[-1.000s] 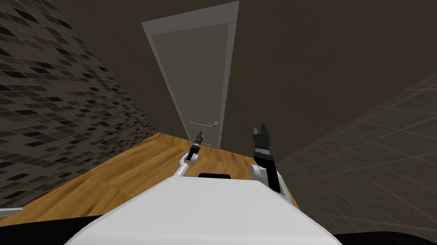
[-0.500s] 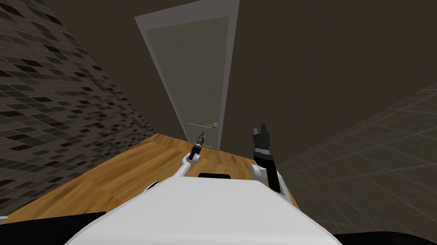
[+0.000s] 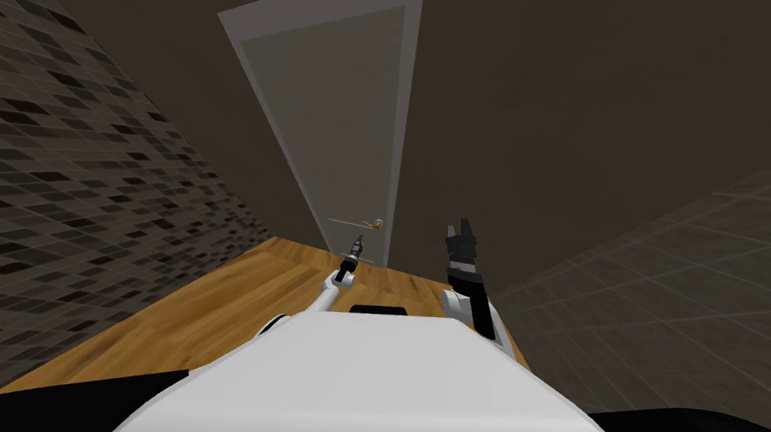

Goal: Push the door open

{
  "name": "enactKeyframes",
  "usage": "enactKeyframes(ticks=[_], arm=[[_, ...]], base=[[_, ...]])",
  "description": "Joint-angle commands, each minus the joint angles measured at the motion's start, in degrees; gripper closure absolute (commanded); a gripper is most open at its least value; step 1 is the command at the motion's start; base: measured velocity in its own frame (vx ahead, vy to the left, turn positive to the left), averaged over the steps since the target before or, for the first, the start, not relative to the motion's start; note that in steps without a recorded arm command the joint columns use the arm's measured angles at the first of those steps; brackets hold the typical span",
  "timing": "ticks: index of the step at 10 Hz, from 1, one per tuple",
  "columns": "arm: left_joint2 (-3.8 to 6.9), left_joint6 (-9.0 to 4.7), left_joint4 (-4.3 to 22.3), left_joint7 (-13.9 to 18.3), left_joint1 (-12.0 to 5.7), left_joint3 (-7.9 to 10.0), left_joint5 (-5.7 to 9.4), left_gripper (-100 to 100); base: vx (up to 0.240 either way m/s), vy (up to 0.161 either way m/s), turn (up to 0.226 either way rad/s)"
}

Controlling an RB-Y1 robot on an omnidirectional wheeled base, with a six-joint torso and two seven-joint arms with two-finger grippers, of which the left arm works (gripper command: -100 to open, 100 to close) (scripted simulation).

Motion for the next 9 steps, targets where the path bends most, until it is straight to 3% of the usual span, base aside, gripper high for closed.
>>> enactKeyframes(ticks=[1, 7, 8, 9], arm=[[-0.2, -0.3, 2.1, -0.1, -0.93, -0.1, -0.09, -100], [-1.27, -0.61, 8.9, -0.6, -4.04, -0.62, -0.5, -100], [-1.27, -0.57, 8.4, -0.7, -3.83, -0.55, -0.46, -100], [-0.39, -0.66, 8.8, -0.9, -3.95, 0.07, -0.17, -100]], base=[[0.077, 0.002, -0.005], [0.097, -0.007, -0.004], [0.04, -0.001, 0.0], [0.116, -0.026, -0.095]])
